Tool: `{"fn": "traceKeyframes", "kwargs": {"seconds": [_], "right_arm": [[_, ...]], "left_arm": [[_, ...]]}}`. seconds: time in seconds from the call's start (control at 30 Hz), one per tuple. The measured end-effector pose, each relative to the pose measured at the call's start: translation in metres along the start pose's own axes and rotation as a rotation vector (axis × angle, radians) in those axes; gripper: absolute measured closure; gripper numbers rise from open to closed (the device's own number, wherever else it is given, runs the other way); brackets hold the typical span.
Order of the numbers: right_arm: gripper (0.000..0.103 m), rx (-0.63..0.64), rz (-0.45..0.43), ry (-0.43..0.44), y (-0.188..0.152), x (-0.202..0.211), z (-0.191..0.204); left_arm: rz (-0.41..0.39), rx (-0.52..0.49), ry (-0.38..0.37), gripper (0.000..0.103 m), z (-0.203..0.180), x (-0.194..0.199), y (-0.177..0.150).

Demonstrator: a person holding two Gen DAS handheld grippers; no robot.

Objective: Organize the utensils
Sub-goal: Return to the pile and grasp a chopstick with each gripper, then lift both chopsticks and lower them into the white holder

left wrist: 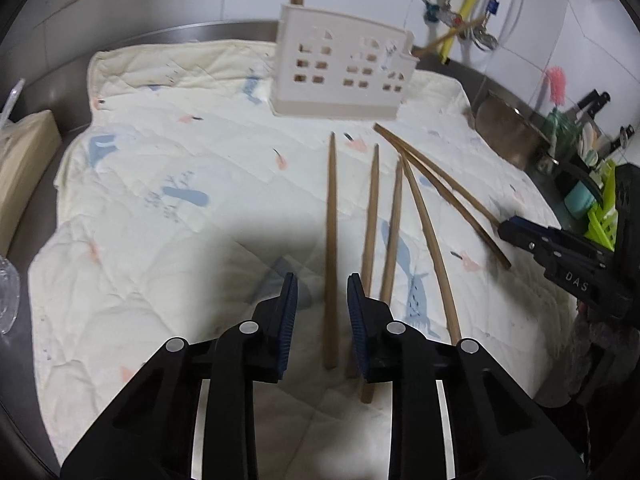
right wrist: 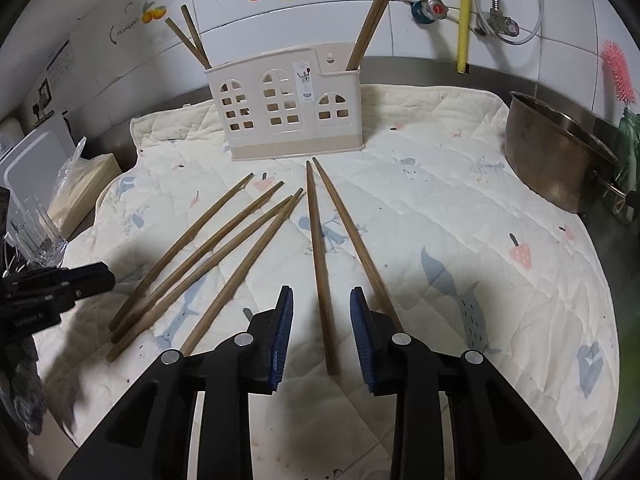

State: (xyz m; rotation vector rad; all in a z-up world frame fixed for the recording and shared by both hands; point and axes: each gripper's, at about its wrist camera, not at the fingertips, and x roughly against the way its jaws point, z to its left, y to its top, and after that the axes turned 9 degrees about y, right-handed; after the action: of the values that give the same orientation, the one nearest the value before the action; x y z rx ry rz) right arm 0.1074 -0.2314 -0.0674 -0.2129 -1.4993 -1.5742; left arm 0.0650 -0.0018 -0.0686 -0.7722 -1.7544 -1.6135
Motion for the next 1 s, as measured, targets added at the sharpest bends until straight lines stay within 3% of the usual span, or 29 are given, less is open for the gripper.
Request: {"fn": "traceKeyframes", "kwargs": {"seconds": [0.43,1.0], "right_arm": [[0.080,-0.014,0.018,0.006,-0.002,-0.009,-0.006],[0.089,0.011,0.074,-0.011,-0.004,-0.028,-0.005]], "left_arm": [[0.053,-0.004,0.001,0.093,-0.006,-0.027,-0.002],[0.041,-0.059,0.064,0.094,-0.016,-0.029,-0.001]]}}
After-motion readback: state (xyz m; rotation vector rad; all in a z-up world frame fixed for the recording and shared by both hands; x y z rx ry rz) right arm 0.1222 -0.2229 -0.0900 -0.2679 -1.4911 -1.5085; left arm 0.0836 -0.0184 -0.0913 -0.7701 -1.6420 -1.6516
